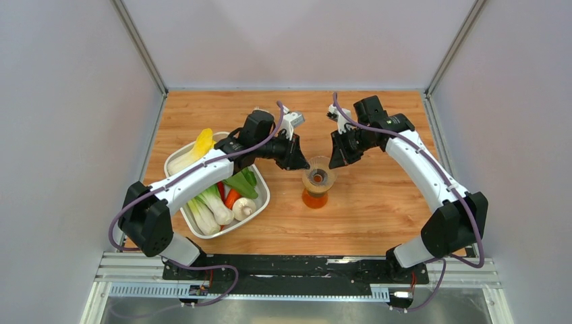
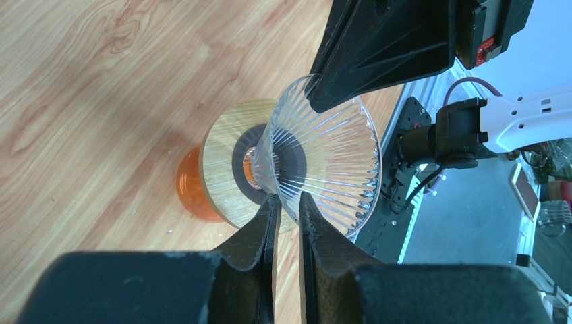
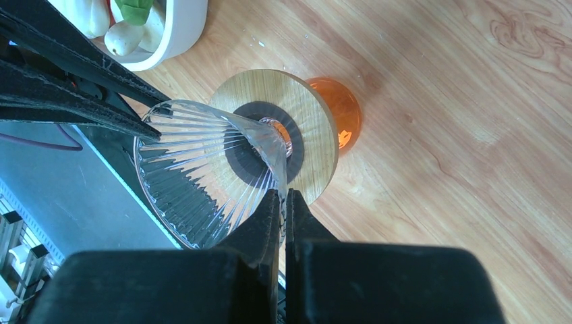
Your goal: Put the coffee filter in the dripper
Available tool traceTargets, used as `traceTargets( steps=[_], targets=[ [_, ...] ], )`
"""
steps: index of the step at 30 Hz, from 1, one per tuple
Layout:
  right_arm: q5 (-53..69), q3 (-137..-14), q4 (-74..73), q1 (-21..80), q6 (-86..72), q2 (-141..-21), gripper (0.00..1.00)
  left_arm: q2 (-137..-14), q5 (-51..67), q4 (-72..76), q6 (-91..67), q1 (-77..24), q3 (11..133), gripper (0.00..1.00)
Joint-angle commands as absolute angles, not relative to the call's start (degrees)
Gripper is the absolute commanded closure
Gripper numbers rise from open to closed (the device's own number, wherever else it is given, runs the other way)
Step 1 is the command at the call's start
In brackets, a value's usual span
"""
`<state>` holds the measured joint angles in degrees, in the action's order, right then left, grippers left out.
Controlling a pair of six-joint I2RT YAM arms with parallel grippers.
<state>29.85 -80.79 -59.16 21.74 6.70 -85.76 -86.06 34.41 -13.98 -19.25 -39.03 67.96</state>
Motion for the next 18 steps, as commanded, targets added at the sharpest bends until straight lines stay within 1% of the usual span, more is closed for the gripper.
traceTargets(
  steps=[1, 18],
  targets=[
    [23.99, -78.11, -58.9, 23.14, 8.96, -90.01, 1.0, -89.67, 29.52, -19.62, -14.3, -39.16, 63.71, 1.0],
    [23.31, -80.31, -60.07, 23.14, 9.14, -93.08, 1.0, -90.98, 29.51, -18.02, -14.07, -37.95, 60.69, 1.0]
  ],
)
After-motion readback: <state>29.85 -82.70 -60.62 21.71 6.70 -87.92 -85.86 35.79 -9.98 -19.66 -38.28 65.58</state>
